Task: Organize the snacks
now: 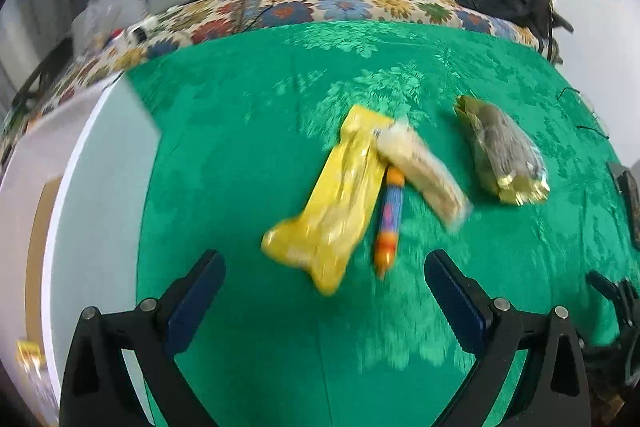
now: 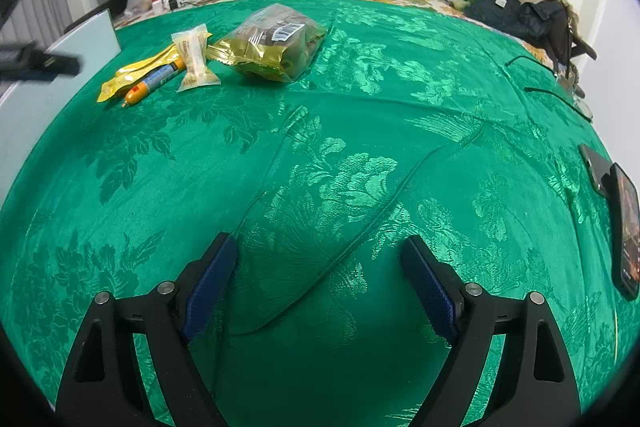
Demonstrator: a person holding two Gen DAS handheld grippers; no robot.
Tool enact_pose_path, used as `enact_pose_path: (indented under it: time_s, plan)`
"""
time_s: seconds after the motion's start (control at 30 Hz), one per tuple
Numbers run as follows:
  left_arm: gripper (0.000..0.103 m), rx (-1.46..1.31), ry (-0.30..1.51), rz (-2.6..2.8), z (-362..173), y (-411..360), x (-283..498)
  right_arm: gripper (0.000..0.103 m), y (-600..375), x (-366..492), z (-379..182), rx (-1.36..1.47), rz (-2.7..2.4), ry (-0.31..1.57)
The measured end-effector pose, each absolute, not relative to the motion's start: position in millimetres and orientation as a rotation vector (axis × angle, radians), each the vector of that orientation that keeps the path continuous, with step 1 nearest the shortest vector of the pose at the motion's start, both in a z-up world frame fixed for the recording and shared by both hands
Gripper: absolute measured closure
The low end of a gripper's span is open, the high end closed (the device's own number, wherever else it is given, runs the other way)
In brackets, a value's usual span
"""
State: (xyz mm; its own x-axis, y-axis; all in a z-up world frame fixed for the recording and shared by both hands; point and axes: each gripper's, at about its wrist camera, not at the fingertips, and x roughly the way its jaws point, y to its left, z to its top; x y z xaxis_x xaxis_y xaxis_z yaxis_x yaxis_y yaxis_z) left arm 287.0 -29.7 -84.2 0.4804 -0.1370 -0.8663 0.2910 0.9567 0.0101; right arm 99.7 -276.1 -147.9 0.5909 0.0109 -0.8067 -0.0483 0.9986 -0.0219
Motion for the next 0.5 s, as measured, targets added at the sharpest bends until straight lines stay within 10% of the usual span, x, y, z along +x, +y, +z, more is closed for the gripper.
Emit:
enact_pose_path:
  time_s: [0.5]
  plan:
    - [0.004,0.057,1.1,-0.246,-139.7,-37.4,350.7,0.012,-275.7,101.3,-149.8,-0.039,0.042,0.942]
